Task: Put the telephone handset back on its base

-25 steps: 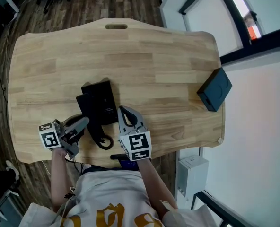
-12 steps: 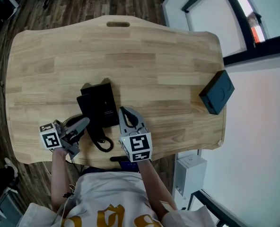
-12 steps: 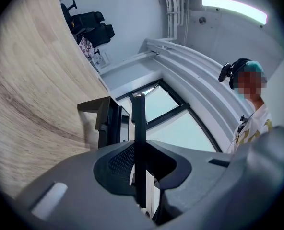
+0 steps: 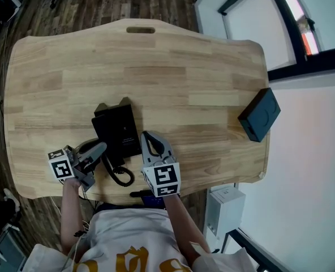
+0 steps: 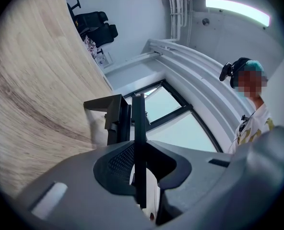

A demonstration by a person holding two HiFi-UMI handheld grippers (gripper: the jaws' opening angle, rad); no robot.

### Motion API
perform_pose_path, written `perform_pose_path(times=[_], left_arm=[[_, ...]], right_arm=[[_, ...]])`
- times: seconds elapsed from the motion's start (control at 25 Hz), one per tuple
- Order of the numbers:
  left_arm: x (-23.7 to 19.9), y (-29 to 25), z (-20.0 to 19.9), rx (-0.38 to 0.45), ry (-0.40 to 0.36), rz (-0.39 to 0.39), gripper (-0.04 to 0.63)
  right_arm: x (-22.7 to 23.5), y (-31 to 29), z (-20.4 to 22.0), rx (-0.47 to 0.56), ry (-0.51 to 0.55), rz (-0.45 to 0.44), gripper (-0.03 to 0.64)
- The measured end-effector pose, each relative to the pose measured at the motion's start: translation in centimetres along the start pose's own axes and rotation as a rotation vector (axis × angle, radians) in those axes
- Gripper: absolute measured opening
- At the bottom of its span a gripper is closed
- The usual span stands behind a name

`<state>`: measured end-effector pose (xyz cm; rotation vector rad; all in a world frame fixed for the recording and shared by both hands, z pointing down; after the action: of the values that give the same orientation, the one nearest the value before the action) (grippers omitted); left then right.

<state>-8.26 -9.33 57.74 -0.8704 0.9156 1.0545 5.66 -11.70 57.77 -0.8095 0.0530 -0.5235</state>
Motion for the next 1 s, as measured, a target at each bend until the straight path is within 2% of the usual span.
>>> perform_pose_path(times=[0.8, 1.0], left_arm=[[-2.1, -0.6, -0.4, -0.031, 0.028, -0.009, 0.071], [-2.5, -0.6, -0.3, -0.041, 0.029, -0.031, 0.071]], right_arm=[[1.3, -1.5, 0.7, -0.033, -0.026, -0.005, 0.006], [1.3, -1.8, 0.9, -0.042, -0.034, -0.007, 0.006]])
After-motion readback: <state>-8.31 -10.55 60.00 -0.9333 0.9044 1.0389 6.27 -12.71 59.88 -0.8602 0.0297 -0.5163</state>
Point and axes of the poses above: the fingertips, and each gripper's own axes: y backward along the fingers, x to its right, z out of its underside, the point moved 1 cm from there along y, backward along the fingers, and after that the axes turned 13 degrees about -x, right-handed, at the moved point
